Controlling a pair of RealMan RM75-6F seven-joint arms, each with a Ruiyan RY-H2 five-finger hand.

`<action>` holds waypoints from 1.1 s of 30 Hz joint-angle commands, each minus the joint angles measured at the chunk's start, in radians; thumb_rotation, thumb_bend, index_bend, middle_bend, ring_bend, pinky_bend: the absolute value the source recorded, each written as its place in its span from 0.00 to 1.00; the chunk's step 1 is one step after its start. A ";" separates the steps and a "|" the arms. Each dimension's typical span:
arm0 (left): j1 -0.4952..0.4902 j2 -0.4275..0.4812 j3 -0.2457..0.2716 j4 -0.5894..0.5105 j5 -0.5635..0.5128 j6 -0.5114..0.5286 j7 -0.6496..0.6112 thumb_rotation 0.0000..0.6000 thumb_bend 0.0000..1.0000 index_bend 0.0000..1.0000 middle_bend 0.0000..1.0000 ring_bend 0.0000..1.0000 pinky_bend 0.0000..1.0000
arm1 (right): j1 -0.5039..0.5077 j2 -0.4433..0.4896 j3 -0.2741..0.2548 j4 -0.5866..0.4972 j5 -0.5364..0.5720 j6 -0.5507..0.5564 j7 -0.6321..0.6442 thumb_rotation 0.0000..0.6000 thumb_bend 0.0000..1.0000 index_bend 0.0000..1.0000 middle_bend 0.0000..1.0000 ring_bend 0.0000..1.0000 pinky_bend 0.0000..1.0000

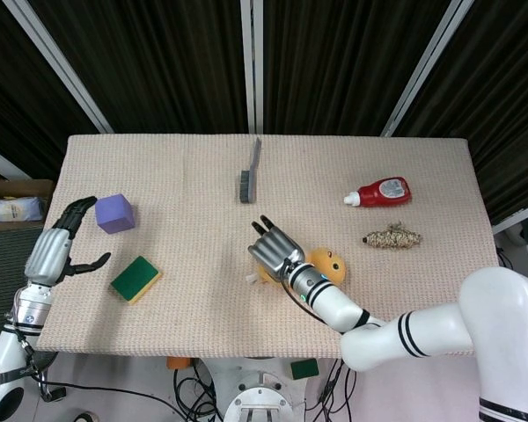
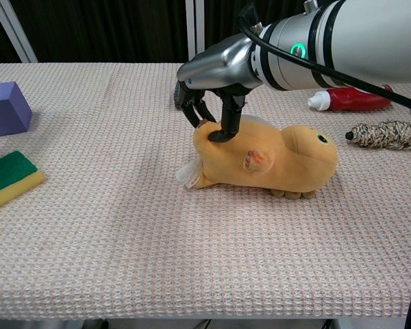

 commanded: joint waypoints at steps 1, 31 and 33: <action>0.000 -0.001 0.000 0.003 -0.001 -0.001 -0.001 1.00 0.20 0.07 0.06 0.04 0.21 | -0.004 -0.020 -0.003 0.012 -0.001 0.029 -0.016 1.00 0.45 0.69 0.63 0.09 0.00; 0.050 0.052 0.018 -0.055 0.018 0.078 0.178 1.00 0.20 0.07 0.06 0.04 0.21 | -0.578 0.467 -0.182 -0.277 -0.695 0.489 0.252 1.00 0.18 0.00 0.00 0.00 0.00; 0.065 0.050 0.023 -0.060 0.022 0.102 0.220 1.00 0.16 0.08 0.06 0.04 0.21 | -0.695 0.478 -0.227 -0.231 -0.775 0.589 0.335 1.00 0.18 0.00 0.00 0.00 0.00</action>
